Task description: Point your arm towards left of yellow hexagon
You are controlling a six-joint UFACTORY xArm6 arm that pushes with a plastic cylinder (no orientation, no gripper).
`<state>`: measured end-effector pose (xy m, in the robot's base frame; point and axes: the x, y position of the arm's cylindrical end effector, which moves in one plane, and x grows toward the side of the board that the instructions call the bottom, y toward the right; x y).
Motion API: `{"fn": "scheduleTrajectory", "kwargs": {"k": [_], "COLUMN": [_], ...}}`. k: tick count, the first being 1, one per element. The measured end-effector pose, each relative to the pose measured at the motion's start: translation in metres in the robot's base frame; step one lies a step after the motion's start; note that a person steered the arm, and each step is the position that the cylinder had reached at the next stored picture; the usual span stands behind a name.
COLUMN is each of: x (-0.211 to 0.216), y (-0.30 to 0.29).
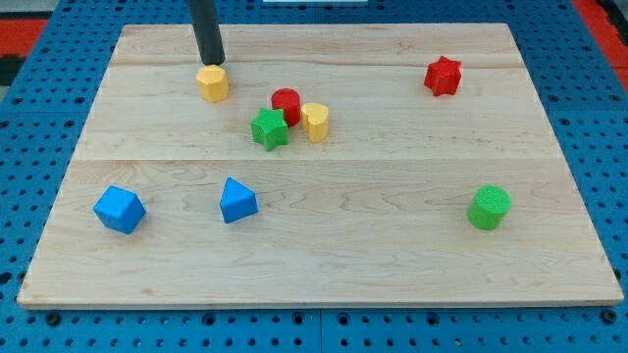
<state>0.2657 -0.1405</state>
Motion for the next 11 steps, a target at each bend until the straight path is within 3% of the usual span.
{"fn": "scheduleTrajectory", "kwargs": {"k": [4,6,7,9,11], "x": [0.000,0.000,0.040,0.040,-0.049], "y": [-0.105,-0.105,-0.047,-0.047,-0.124]}}
